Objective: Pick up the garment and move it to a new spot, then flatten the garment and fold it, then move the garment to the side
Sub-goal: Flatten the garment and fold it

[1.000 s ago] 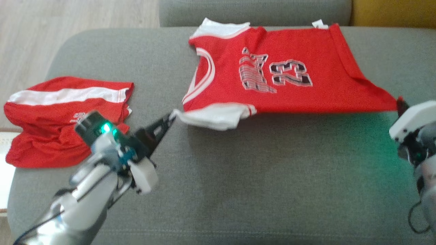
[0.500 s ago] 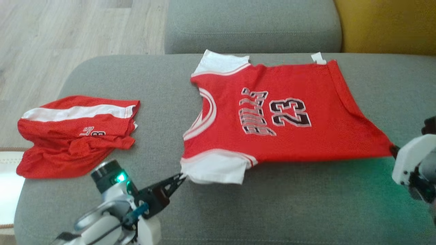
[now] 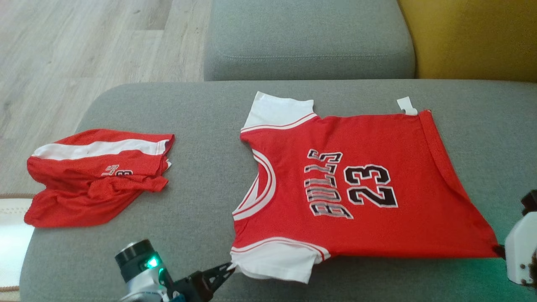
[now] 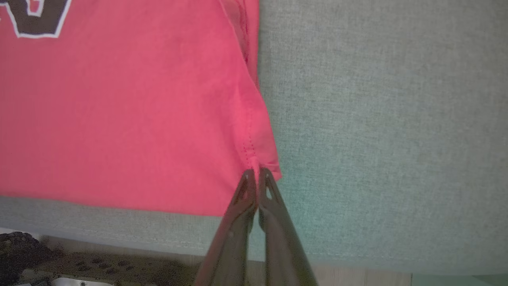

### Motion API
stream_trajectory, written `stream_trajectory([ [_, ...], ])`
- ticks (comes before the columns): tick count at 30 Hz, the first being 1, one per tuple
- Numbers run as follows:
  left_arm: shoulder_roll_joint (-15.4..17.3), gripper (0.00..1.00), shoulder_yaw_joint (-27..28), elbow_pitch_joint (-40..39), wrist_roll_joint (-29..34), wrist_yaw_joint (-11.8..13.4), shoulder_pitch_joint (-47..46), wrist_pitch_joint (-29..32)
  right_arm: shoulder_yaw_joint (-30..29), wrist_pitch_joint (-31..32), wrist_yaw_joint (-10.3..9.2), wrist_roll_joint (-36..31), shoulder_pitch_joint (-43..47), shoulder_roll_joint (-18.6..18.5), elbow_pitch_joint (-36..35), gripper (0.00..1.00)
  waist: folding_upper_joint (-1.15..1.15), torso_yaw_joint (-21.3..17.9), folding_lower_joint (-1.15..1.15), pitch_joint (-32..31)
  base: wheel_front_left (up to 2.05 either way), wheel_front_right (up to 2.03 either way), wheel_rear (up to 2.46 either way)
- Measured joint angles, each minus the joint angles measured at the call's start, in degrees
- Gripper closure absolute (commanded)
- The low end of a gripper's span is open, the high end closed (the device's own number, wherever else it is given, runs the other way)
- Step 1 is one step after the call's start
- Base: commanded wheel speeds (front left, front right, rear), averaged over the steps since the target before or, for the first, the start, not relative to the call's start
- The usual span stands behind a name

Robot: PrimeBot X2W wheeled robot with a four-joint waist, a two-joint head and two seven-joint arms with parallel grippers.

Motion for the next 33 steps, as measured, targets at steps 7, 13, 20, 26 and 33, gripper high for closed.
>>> stream_trajectory([
  [7,0.8,1.00,0.5,-3.5,-0.6,1.6,1.1,3.4,-5.6,2.6,0.00,-1.6,2.8,-0.5,-6.2,1.00,0.00,0.0,0.00,0.9,0.00,0.00,0.00],
  [13,0.1,1.00,2.2,-2.1,-0.7,1.6,-4.1,4.0,-9.5,4.8,0.00,-6.8,1.4,2.0,-8.3,1.00,0.00,-0.2,0.00,3.0,0.00,0.00,0.00],
  [20,-2.9,1.00,2.6,2.8,-1.0,1.2,-12.6,3.8,-11.9,4.9,0.00,-12.5,-5.9,4.6,-7.9,1.00,0.00,-0.6,0.00,7.3,0.00,0.00,0.00],
  [26,-5.6,1.00,2.1,8.3,-0.9,0.5,-18.0,2.4,-12.2,2.1,0.00,-16.2,-11.6,6.2,-5.5,1.00,0.00,-0.8,0.00,11.2,0.00,0.00,0.00],
  [33,-9.9,1.00,0.6,15.3,0.0,0.2,-23.8,0.1,-11.5,-2.1,0.00,-19.0,-16.8,7.2,-0.8,1.00,0.00,-0.8,0.01,15.6,0.00,0.00,0.00],
])
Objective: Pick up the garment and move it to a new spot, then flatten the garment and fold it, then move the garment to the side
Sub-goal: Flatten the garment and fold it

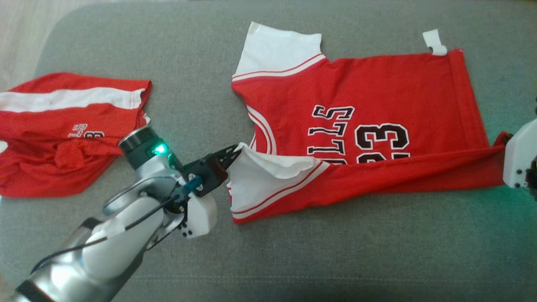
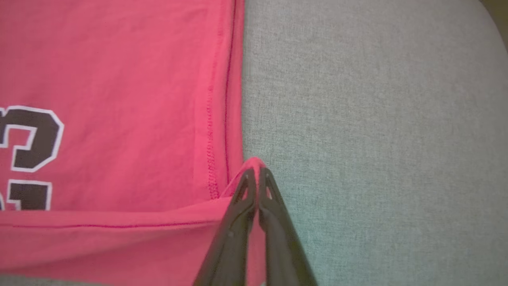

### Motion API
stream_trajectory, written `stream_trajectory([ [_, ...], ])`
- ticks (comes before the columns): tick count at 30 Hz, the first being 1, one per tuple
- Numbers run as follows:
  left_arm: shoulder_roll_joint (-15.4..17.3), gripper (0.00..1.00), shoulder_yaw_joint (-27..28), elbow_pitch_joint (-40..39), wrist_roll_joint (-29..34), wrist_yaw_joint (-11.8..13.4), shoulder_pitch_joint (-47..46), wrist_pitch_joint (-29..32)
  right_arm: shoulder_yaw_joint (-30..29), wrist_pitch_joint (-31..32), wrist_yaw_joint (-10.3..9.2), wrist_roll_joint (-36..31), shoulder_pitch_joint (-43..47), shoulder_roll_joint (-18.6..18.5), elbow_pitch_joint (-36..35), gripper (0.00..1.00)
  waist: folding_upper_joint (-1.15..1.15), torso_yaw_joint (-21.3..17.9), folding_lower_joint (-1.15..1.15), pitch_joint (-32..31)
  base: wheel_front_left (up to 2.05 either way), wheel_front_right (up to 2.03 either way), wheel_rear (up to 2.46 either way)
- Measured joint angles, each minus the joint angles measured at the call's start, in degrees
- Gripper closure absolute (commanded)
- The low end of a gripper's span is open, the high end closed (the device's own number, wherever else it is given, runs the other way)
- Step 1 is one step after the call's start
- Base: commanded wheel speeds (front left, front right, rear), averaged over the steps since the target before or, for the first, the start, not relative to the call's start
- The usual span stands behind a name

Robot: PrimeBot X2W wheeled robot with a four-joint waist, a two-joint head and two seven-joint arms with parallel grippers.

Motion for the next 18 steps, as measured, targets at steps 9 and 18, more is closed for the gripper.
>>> stream_trajectory([
  [9,-3.8,1.00,0.2,8.2,0.7,2.1,-4.5,-3.3,0.1,-5.9,0.00,-1.1,-4.2,1.4,5.4,1.00,0.00,0.2,0.00,2.7,0.00,0.00,0.00],
  [18,-8.7,0.00,2.2,14.6,-2.0,4.5,-5.2,-6.8,0.7,-10.6,0.00,-1.0,-5.3,2.9,9.8,0.00,0.00,0.8,0.00,2.1,0.00,0.00,0.00],
])
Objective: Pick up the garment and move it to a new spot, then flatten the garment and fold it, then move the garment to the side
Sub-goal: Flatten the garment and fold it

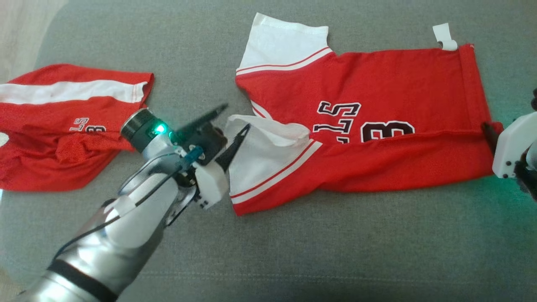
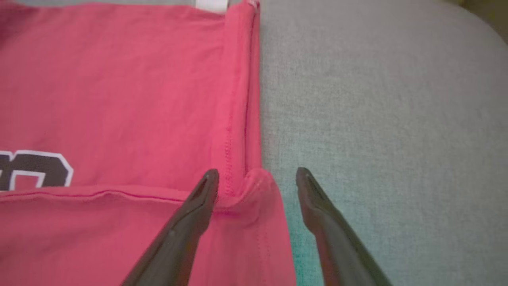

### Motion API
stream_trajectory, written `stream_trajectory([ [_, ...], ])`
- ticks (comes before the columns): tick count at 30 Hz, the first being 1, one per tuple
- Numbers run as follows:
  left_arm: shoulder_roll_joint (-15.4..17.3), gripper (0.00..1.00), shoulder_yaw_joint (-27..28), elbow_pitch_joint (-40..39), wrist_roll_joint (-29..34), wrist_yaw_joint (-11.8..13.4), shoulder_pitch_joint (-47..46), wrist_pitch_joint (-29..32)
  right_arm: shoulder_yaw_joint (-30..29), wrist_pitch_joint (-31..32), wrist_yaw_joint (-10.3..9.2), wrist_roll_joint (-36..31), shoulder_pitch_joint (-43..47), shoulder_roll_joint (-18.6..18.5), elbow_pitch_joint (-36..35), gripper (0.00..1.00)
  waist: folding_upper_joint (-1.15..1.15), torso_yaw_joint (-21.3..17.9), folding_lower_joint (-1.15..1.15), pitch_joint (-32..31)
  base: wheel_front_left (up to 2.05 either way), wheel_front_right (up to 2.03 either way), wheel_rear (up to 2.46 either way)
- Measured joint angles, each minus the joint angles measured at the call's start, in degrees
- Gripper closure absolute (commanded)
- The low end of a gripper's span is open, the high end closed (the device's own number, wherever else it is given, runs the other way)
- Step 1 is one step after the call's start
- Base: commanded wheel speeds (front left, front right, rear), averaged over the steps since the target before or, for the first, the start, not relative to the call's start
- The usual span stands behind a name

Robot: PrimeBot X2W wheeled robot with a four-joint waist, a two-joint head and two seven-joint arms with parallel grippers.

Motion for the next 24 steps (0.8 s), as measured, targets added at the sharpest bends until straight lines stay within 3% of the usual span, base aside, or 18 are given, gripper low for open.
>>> stream_trajectory([
  [5,-4.2,0.00,4.9,0.2,-4.7,4.9,1.0,-3.4,-0.5,-9.1,0.00,2.6,0.2,0.6,-1.7,0.00,0.00,0.5,0.00,-1.7,0.00,0.00,0.00],
  [9,-6.8,0.00,9.7,-1.8,-9.1,8.9,5.1,-5.1,-0.3,-20.1,0.00,6.5,2.4,2.5,-8.5,0.00,0.00,0.7,0.00,-3.7,0.00,0.00,0.00],
  [15,-9.4,0.00,17.7,-9.2,-13.7,13.6,13.6,-5.6,0.6,-32.8,0.00,7.2,10.7,3.5,-16.8,0.00,0.00,0.4,0.00,-7.1,0.00,0.00,0.00],
  [20,-10.7,0.00,22.0,-14.1,-13.6,14.6,19.5,-5.6,0.0,-37.5,0.00,4.9,16.3,5.2,-20.7,0.00,0.00,0.0,0.00,-9.3,0.00,0.00,0.00],
  [24,-11.5,0.00,23.7,-14.7,-13.4,14.5,27.2,-5.6,-2.6,-39.2,0.00,3.0,21.9,8.7,-23.7,0.00,0.00,-0.6,0.00,-11.2,0.00,0.00,0.00],
])
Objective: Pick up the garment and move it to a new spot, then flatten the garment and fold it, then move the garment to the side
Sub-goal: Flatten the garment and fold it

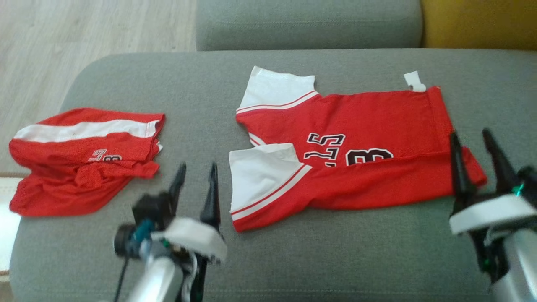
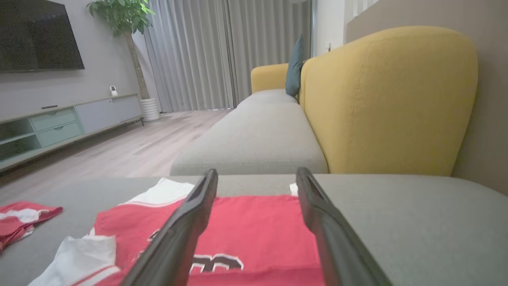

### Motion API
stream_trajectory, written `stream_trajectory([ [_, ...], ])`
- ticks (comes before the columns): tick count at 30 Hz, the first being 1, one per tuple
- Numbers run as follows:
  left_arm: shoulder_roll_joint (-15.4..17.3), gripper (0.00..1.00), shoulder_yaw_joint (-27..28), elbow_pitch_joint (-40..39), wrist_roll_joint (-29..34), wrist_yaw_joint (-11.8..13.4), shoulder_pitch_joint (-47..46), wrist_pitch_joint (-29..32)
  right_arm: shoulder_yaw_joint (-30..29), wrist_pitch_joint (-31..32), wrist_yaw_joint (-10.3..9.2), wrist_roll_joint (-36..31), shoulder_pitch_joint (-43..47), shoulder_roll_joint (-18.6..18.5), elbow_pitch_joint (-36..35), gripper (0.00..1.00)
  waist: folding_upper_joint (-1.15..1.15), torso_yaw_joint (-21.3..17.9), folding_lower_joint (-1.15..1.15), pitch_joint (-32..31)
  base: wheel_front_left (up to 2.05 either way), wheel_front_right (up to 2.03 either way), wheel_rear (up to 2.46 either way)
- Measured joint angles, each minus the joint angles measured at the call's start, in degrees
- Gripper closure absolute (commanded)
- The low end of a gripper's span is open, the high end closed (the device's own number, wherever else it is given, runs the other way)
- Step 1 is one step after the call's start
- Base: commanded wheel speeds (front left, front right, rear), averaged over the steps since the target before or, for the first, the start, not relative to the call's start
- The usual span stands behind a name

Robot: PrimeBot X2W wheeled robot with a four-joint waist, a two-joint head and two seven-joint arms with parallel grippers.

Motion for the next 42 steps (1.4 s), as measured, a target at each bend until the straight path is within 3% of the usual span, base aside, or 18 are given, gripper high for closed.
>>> stream_trajectory([
  [4,-0.8,0.00,0.4,0.6,1.0,-0.2,5.4,0.0,-1.5,-0.1,0.00,-2.2,4.5,2.4,-1.0,0.00,0.00,-1.2,0.00,-0.6,0.00,0.00,0.00],
  [9,-1.1,0.00,-0.8,5.1,2.1,-2.1,5.8,0.0,-3.3,0.0,0.00,-3.3,5.2,4.0,-2.6,0.00,0.00,-2.3,0.00,-0.5,0.00,0.00,0.00],
  [21,-2.1,0.00,-3.2,17.1,0.6,-3.4,2.0,7.3,-4.1,2.4,0.00,-3.9,5.1,4.0,-6.4,0.00,0.00,-5.1,0.00,1.5,0.00,0.00,0.00],
  [37,-2.7,0.00,-4.2,25.1,-2.3,-4.0,-3.2,9.8,-4.1,3.2,0.00,-4.8,3.9,4.0,-7.5,0.00,0.00,-7.7,0.00,3.7,0.00,0.00,0.00],
  [38,-2.8,0.04,-4.3,25.4,-2.3,-4.0,-3.6,9.8,-4.1,3.6,0.00,-5.0,3.9,4.0,-7.4,0.00,0.00,-7.7,0.00,3.8,0.00,0.00,0.00],
  [39,-2.8,0.64,-4.3,25.6,-2.3,-4.1,-3.9,9.8,-4.2,3.8,0.00,-5.2,3.9,4.0,-7.4,0.00,0.00,-7.7,0.00,3.9,0.00,0.00,0.00],
  [40,-2.8,1.00,-4.5,25.8,-2.6,-4.1,-4.3,9.7,-4.3,4.4,0.00,-5.5,3.9,4.0,-7.2,0.00,0.00,-7.7,0.00,4.0,0.00,0.00,0.00],
  [42,-2.8,1.00,-4.6,26.1,-2.8,-4.6,-5.0,9.6,-5.2,6.2,0.00,-6.2,3.9,4.1,-6.1,0.00,0.00,-7.5,0.00,4.2,0.00,0.00,0.00],
])
